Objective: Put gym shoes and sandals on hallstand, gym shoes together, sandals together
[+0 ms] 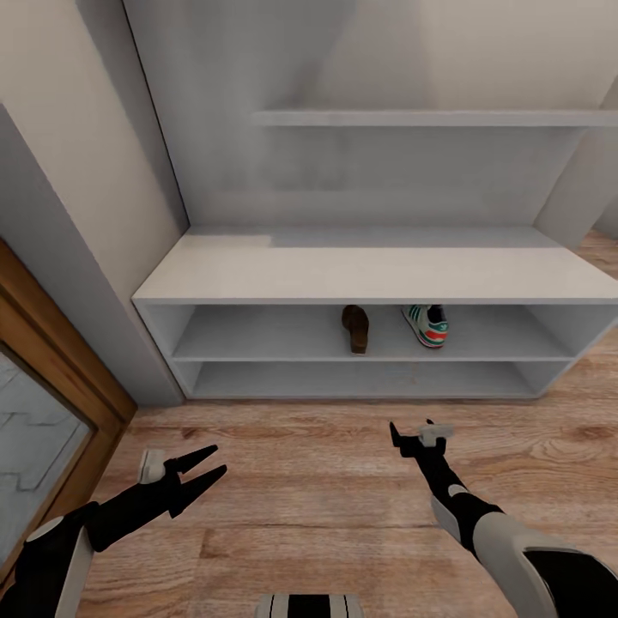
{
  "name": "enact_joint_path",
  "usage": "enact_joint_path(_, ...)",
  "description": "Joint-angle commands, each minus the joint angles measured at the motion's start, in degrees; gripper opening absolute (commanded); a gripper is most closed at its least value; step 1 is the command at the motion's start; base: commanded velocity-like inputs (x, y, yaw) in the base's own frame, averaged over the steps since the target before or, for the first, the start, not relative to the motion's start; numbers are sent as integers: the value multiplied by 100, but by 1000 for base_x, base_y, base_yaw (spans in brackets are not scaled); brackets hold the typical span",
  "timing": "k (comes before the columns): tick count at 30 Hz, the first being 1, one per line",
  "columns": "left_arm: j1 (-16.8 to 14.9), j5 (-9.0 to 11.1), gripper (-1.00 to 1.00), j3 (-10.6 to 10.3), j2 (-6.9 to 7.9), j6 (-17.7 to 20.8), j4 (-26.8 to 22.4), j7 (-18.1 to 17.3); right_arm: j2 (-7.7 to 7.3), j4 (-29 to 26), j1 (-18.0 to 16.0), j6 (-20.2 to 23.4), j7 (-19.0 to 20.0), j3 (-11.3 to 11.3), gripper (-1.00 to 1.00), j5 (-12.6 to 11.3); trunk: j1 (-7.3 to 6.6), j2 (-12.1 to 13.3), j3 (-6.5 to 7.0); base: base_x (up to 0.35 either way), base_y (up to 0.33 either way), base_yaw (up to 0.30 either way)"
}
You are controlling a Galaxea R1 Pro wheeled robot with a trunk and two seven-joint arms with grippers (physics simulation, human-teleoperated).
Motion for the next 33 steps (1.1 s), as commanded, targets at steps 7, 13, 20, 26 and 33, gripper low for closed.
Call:
enact_joint_path(7, -3, 12, 100, 10, 0, 60, -2, -21, -28, 24, -3, 19, 12, -15, 100, 9, -1, -2, -4, 0, 0, 0)
enact_joint_path(13, -3, 12, 100, 10, 0, 57, -2, -22, -22, 131, -3, 234, 5, -15, 100, -1, -1, -2, -4, 0, 0, 0)
enact_joint_path(20, -3, 12, 100, 10, 0, 51, 15, -22, -22, 150, -3, 359, 3, -15, 100, -10, -1, -2, -4, 0, 0, -245)
enact_joint_path(26, -3, 11, 100, 2, 0, 47, 15, -22, -22, 151, -3, 360, 3, -15, 100, -10, -1, -2, -4, 0, 0, -299)
enact_joint_path(33, -3, 4, 100, -28, 0, 43, 27, -22, -22, 151, -3, 360, 3, -15, 100, -10, -1, -2, -4, 0, 0, -300)
